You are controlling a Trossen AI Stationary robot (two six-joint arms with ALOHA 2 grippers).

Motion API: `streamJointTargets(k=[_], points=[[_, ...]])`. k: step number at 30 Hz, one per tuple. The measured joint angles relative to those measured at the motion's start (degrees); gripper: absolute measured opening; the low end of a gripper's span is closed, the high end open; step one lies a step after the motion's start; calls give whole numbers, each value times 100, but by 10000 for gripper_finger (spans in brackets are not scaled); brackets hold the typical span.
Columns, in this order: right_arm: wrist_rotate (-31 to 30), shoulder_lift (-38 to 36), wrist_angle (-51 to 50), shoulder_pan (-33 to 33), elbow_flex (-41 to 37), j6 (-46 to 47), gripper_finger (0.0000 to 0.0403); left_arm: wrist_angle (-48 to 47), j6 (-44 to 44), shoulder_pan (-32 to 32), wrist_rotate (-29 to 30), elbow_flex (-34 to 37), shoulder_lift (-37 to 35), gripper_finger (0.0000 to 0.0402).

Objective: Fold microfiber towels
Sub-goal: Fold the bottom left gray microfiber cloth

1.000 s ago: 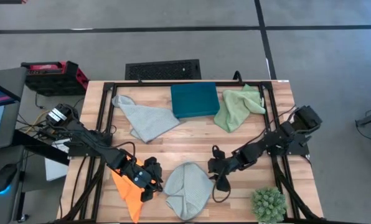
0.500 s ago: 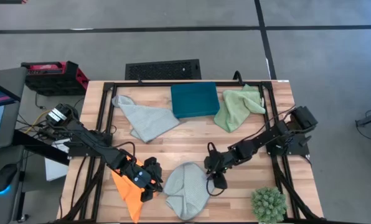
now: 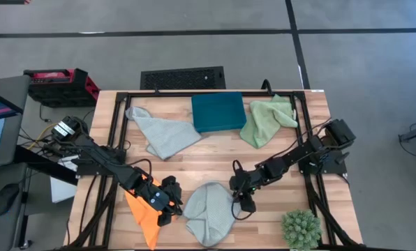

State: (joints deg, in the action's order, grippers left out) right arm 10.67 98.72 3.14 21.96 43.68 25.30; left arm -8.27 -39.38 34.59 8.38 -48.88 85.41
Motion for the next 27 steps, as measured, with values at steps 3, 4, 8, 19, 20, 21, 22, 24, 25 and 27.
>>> streamJointTargets(k=[3, 4, 8, 19, 20, 21, 22, 24, 25, 27], points=[[-10, 0, -88, 89, -2, 10, 145, 0, 1, 0, 0, 0, 0, 135], [0, 0, -96, 137, -2, 12, 145, 0, 20, -1, 0, 0, 0, 135], [25, 0, -104, 330, -2, 17, 146, 0, 79, 0, 0, 0, 0, 135], [-31, 0, -187, 698, -2, -128, 143, 0, 77, 0, -3, 0, 0, 135], [-46, 0, -228, 732, -2, -201, 143, 1, 77, -1, -17, 0, 0, 135], [-126, 0, -267, 762, -2, -256, 141, 0, 77, -1, -21, 0, 0, 135], [-237, 0, -297, 791, -2, -266, 140, 0, 77, 0, -24, 0, 0, 135], [-446, 0, -301, 834, -2, -273, 138, 2, 77, 0, -34, 0, 0, 135], [-496, 0, -301, 842, -2, -280, 137, 2, 74, -2, -39, 0, 0, 135], [-502, -2, -328, 839, -2, -283, 136, 2, 74, 0, -39, 0, 0, 135]])
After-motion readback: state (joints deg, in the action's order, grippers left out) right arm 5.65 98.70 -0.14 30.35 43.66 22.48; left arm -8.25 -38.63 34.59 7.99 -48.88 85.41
